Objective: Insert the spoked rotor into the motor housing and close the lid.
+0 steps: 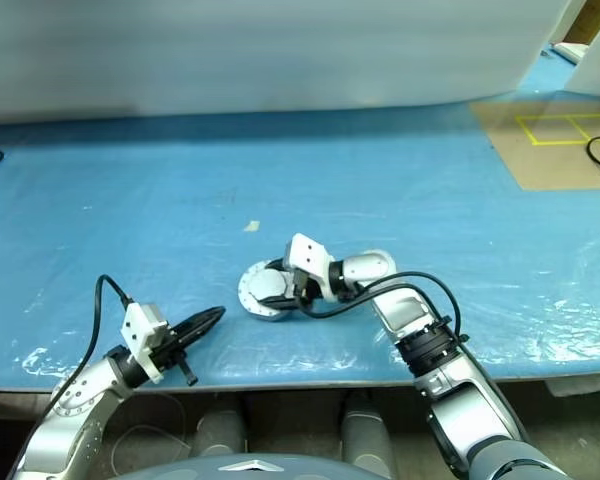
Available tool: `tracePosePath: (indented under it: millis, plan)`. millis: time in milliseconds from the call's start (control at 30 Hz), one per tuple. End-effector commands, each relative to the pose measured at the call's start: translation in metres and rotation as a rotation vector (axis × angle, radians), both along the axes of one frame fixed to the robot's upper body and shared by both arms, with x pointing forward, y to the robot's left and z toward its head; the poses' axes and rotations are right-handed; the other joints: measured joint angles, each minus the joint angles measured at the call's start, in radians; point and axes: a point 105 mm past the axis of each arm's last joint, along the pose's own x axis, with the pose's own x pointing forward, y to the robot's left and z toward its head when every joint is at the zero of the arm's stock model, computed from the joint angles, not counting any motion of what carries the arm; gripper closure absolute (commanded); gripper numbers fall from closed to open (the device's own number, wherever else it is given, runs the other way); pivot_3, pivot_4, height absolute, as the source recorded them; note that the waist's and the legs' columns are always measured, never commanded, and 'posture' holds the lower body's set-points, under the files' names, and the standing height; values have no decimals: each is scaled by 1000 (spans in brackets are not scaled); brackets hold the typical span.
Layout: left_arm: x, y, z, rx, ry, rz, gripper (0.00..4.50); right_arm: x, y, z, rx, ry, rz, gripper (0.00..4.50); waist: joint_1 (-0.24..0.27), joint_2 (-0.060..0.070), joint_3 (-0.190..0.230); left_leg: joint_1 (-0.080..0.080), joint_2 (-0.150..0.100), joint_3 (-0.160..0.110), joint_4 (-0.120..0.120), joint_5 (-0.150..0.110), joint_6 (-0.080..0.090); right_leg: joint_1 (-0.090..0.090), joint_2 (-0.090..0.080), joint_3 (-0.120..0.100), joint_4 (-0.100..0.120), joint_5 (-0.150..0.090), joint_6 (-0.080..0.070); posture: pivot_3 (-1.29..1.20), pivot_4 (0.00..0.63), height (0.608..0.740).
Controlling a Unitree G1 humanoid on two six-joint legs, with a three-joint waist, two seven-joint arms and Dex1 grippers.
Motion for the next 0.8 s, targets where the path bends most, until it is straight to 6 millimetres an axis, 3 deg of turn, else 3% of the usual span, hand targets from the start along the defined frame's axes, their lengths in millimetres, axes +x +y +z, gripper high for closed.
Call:
tracePosePath:
  millis: [33,433,800]
  plan:
    - [7,-4,14,-12,-63,-15,4500,-5,-10,-21,-68,106,-23,1588,2,0,0,0,0,0,0,0,0,0,0,0,0,0,0,0,150,740]
    - [14,-9,9,-21,-80,-30,4500,-7,-17,-26,-84,166,-45,1588,3,0,-1,0,0,0,0,0,0,0,-1,0,0,0,0,0,150,740]
    - [32,-16,20,-15,-105,-72,4500,-6,-20,-26,-89,176,-66,1588,5,0,-2,2,0,0,0,0,0,2,-1,0,0,0,0,0,150,740]
